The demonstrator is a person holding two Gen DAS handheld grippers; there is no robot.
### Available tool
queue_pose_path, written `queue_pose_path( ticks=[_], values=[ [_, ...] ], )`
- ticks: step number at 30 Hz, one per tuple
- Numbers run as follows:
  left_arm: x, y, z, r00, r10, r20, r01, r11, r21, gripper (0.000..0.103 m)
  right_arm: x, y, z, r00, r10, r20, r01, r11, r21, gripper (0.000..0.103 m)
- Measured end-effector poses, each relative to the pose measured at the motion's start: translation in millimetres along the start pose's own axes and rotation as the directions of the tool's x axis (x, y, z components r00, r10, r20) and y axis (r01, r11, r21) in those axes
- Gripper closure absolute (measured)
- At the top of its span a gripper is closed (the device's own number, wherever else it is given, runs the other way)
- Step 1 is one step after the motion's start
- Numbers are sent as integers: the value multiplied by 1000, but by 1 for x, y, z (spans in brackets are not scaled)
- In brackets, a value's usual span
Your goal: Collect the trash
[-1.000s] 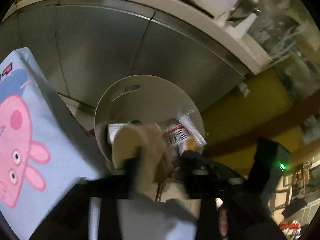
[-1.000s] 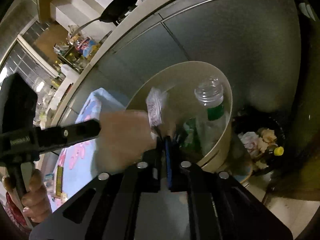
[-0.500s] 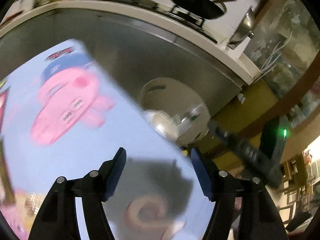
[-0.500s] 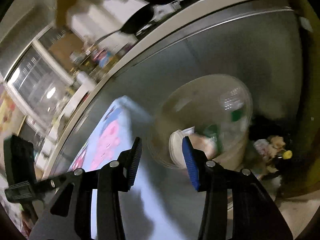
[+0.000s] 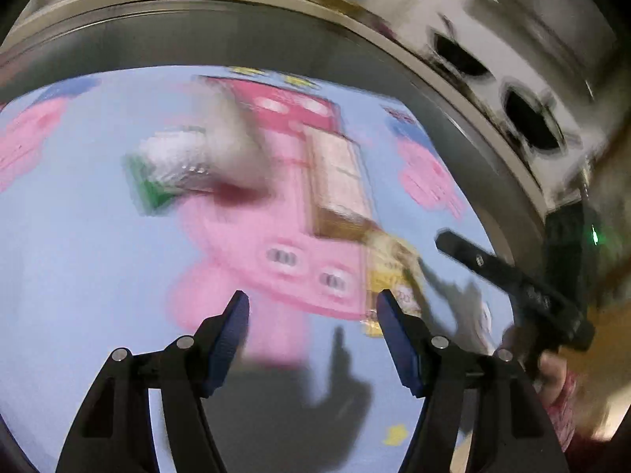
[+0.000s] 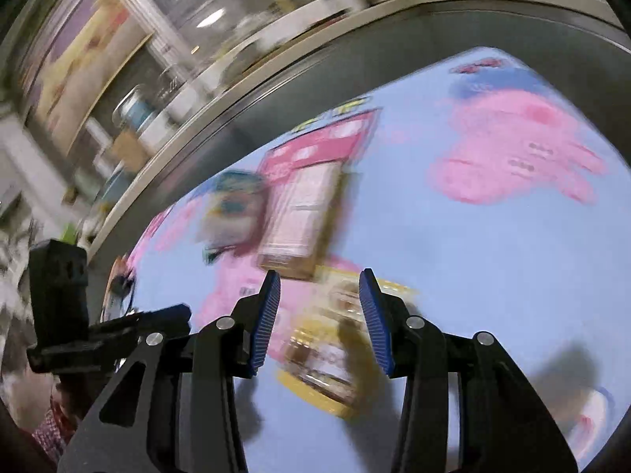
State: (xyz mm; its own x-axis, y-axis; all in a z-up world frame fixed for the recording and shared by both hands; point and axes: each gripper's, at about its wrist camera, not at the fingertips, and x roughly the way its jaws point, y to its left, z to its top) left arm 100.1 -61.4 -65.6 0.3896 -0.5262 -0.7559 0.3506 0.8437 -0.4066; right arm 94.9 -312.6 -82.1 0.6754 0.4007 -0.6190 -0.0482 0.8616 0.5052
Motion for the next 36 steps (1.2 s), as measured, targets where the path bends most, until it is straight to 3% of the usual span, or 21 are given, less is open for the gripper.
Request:
queue_pose_path(
  ticks=[4,8,9,11,12,13,14,17,22,25,30,31,34,36],
  values=[
    [-22,58,10,996,61,64,-53,991,-119,36,58,64,27,996,56,-72,-63,994,-92,47],
    [-33,92,14,991,90,97,-73,982,-174,36,116,99,71,992,4,-130,-13,997,-75,28],
    [-34,97,14,991,91,101,-72,981,-181,36,129,100,79,988,-14,-153,4,998,-70,28],
    [-35,97,13,990,94,108,-75,982,-173,36,160,99,91,973,-59,-223,50,998,-46,28],
    [-35,96,13,989,98,111,-79,983,-165,36,166,95,92,968,-69,-242,62,997,-34,34],
    [-36,98,13,988,103,115,-86,985,-150,36,172,92,91,963,-65,-263,63,998,-16,41],
    [-34,97,14,987,108,118,-91,987,-134,36,172,88,88,958,-28,-286,33,999,14,59],
    [-28,94,24,985,129,115,-123,991,-58,34,151,82,74,967,10,-253,-2,1000,31,72],
    [-6,90,49,976,185,116,-195,978,79,25,83,85,35,984,63,-168,-68,997,-22,72],
    [13,92,68,979,183,88,-192,976,107,25,55,73,8,977,115,-180,-115,993,7,72],
    [47,90,87,969,243,42,-246,956,158,25,25,58,-31,971,162,-174,-150,985,80,72],
    [49,86,87,963,262,56,-268,948,174,26,22,58,-35,971,168,-169,-154,984,95,72],
    [51,75,85,949,310,64,-316,921,227,52,15,52,-42,968,199,-153,-179,974,137,72],
    [45,72,79,961,274,44,-277,934,227,62,13,50,-48,965,216,-148,-195,970,147,72]
  ],
)
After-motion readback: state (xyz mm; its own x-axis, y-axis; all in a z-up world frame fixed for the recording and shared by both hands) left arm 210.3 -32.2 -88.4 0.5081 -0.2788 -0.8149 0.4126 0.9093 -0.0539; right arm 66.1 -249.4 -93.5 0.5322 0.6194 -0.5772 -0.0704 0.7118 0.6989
